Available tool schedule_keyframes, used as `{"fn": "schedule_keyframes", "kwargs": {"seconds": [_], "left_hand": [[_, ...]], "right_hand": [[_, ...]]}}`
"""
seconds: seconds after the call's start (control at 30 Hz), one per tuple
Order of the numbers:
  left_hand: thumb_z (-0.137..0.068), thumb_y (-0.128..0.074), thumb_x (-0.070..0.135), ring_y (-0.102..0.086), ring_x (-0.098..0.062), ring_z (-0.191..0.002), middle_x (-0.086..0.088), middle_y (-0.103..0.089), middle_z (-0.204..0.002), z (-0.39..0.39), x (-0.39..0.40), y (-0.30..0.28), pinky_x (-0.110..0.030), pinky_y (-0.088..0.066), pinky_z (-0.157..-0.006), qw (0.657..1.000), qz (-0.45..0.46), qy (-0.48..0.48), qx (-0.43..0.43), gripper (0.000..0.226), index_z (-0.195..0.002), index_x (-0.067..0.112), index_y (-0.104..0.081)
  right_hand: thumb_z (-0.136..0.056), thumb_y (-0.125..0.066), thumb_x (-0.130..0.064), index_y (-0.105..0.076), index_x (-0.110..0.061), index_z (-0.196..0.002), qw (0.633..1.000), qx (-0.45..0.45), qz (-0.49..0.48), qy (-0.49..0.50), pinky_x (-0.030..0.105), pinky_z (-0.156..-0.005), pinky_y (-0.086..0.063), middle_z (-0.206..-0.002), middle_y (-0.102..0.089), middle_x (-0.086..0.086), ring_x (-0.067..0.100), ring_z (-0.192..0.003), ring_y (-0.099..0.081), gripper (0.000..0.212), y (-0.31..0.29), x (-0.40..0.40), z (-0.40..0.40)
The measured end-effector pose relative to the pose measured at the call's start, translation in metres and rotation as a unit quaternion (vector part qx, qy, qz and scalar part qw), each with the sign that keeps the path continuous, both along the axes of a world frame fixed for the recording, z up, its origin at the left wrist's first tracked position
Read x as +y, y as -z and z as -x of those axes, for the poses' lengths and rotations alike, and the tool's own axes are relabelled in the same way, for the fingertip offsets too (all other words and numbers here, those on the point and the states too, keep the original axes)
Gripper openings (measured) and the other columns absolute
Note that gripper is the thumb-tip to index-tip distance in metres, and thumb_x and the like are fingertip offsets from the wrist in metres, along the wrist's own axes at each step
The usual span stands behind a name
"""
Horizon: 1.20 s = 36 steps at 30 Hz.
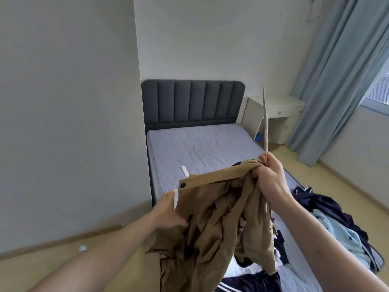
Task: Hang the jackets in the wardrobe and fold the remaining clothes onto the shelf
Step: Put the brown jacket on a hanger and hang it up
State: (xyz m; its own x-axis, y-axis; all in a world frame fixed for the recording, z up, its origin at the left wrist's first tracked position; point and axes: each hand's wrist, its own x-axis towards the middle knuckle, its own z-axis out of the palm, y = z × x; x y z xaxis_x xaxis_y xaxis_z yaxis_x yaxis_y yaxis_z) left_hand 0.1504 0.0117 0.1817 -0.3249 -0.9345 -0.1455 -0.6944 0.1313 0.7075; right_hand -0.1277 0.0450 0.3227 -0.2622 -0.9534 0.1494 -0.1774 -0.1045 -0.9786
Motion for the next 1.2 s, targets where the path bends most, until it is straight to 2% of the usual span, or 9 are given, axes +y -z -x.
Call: {"fn": "schedule_keyframes", "kwargs": {"seconds": [0.1, 0.2, 0.37, 0.5, 0.63, 0.7, 0.83, 0.97, 1.2], "left_hand": [[-0.060, -0.086, 0.052, -0.056, -0.015, -0.125, 0.007, -0.056, -0.136, 0.012, 0.021, 0.053, -0.034, -0.046, -0.108, 0.984, -0.166, 0.030, -0.053, 0.095, -0.143, 0.025, -0.046], [-0.090, -0.059, 0.034, -0.061, -0.022, -0.119, 0.003, -0.064, -0.132, 0.014, 0.024, 0.090, -0.030, -0.048, -0.098, 0.982, -0.150, -0.002, -0.119, 0.043, -0.132, 0.030, -0.058], [-0.095, -0.046, 0.013, -0.069, -0.029, -0.103, -0.010, -0.074, -0.106, -0.014, -0.008, 0.103, -0.028, -0.047, -0.071, 0.980, -0.145, -0.118, -0.072, 0.026, -0.094, 0.011, -0.072], [-0.100, -0.051, 0.009, -0.067, -0.024, -0.095, -0.011, -0.073, -0.096, -0.028, -0.046, 0.049, -0.032, -0.049, -0.077, 0.977, -0.112, -0.180, 0.027, 0.027, -0.094, 0.002, -0.075], [-0.094, -0.058, 0.025, -0.054, -0.019, -0.051, 0.005, -0.048, -0.051, -0.013, -0.056, -0.059, -0.027, -0.036, -0.054, 0.984, -0.047, -0.118, 0.126, 0.036, -0.060, 0.019, -0.050], [-0.092, -0.059, 0.029, -0.054, -0.013, -0.044, 0.007, -0.044, -0.050, 0.005, -0.049, -0.105, -0.022, -0.037, -0.047, 0.994, -0.013, -0.034, 0.098, 0.037, -0.058, 0.022, -0.044], [-0.087, -0.057, 0.032, -0.055, -0.009, -0.047, 0.007, -0.044, -0.054, 0.049, -0.021, -0.156, -0.023, -0.042, -0.051, 0.991, -0.008, 0.135, 0.008, 0.033, -0.059, 0.023, -0.042], [-0.089, -0.057, 0.035, -0.042, -0.009, -0.053, 0.007, -0.040, -0.057, 0.064, -0.013, -0.179, -0.026, -0.038, -0.055, 0.983, 0.056, 0.173, 0.022, 0.035, -0.060, 0.021, -0.043], [-0.088, -0.069, 0.047, -0.041, -0.007, -0.054, 0.009, -0.042, -0.057, 0.022, -0.039, -0.206, -0.023, -0.036, -0.058, 0.982, 0.146, 0.117, -0.008, 0.046, -0.059, 0.020, -0.045]], "right_hand": [[-0.065, -0.039, 0.006, -0.036, -0.029, -0.062, 1.000, -0.019, -0.011, -0.009, 0.018, -0.043, -0.033, -0.056, -0.039, -0.012, 0.004, -0.049, -0.035, 0.035, -0.002, 0.001, 0.003], [-0.062, -0.040, 0.004, -0.037, -0.026, -0.066, 0.999, -0.026, -0.028, 0.001, 0.018, -0.042, -0.034, -0.056, -0.040, -0.012, 0.003, -0.047, -0.036, 0.030, 0.000, 0.004, 0.010], [-0.069, -0.047, 0.004, -0.039, -0.026, -0.064, 0.993, 0.024, -0.102, 0.062, 0.022, -0.043, -0.032, -0.054, -0.040, -0.012, 0.006, -0.047, -0.036, 0.031, 0.022, 0.008, 0.047], [-0.072, -0.059, 0.000, -0.039, -0.021, -0.074, 0.971, 0.073, -0.193, 0.123, 0.030, -0.055, -0.031, -0.065, -0.041, -0.002, 0.016, -0.061, -0.036, 0.030, 0.054, 0.017, 0.083], [-0.076, -0.074, -0.005, -0.058, -0.002, -0.093, 0.951, 0.102, -0.255, 0.144, 0.028, -0.058, -0.044, -0.084, -0.063, 0.007, 0.017, -0.067, -0.056, 0.023, 0.088, 0.031, 0.098], [-0.076, -0.085, -0.016, -0.061, -0.008, -0.111, 0.953, 0.128, -0.251, 0.113, 0.023, -0.060, -0.048, -0.097, -0.065, 0.002, 0.010, -0.077, -0.063, 0.044, 0.097, 0.031, 0.088], [-0.062, -0.093, -0.050, -0.050, -0.029, -0.127, 0.963, 0.197, -0.183, -0.001, 0.037, -0.093, -0.050, -0.123, -0.051, -0.008, 0.013, -0.113, -0.053, 0.081, 0.093, 0.023, 0.043], [-0.052, -0.089, -0.056, -0.051, -0.022, -0.103, 0.961, 0.230, -0.126, -0.087, 0.032, -0.081, -0.043, -0.106, -0.056, -0.021, 0.002, -0.094, -0.052, 0.072, 0.075, 0.009, 0.005], [-0.081, -0.078, -0.007, -0.034, -0.017, -0.071, 0.979, 0.179, -0.044, -0.088, 0.034, -0.061, -0.031, -0.067, -0.037, 0.003, 0.014, -0.062, -0.032, 0.046, 0.044, -0.012, -0.008]]}}
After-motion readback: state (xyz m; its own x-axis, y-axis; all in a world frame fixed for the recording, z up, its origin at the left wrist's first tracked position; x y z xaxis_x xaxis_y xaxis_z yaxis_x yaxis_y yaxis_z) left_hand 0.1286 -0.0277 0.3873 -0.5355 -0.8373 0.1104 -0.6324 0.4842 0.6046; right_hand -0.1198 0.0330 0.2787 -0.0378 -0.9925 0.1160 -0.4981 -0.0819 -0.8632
